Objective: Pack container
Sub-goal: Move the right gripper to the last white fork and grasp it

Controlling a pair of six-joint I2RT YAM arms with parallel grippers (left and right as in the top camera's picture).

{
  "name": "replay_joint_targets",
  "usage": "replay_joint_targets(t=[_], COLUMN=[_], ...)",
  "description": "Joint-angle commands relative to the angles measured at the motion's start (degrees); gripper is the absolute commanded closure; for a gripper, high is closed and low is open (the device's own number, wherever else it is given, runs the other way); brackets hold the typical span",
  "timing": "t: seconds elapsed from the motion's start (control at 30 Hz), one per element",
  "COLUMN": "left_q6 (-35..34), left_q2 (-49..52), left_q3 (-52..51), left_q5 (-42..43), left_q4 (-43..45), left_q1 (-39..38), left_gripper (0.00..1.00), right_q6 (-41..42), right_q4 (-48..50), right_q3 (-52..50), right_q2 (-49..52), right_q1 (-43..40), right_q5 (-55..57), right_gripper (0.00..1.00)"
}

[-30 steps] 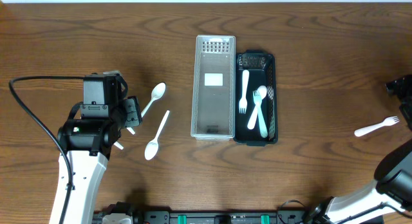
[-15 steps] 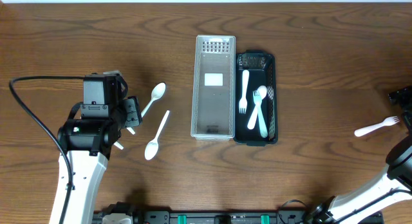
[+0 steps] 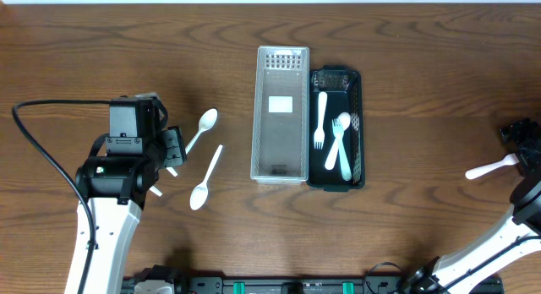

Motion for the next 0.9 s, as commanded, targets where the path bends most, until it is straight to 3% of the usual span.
replay_joint_targets(t=[0.0, 0.17, 0.37, 0.87], left_q6=[0.4, 0.4, 0.4, 0.4], left_q2=[0.3, 0.3, 0.3, 0.3], left_q3=[1.2, 1.2, 1.2, 1.2], left_q5=[-0.5, -0.5, -0.5, -0.5], left_q4=[-0.1, -0.1, -0.1, -0.1], left_q1=[0.1, 0.1, 0.1, 0.1], left_gripper=[0.37, 0.37, 0.37, 0.37], right_q6=[-0.2, -0.2, -0.2, -0.2], right_q4=[0.4, 1.6, 4.1, 4.6], right_q3=[-0.4, -2.0, -5.7, -7.1], right_q2=[0.4, 0.5, 0.5, 0.5], right_q1=[-0.3, -0.3, -0.3, -0.2], right_q5=[0.0, 0.0, -0.1, -1.6], right_gripper=[0.16, 0.25, 0.27, 0.55])
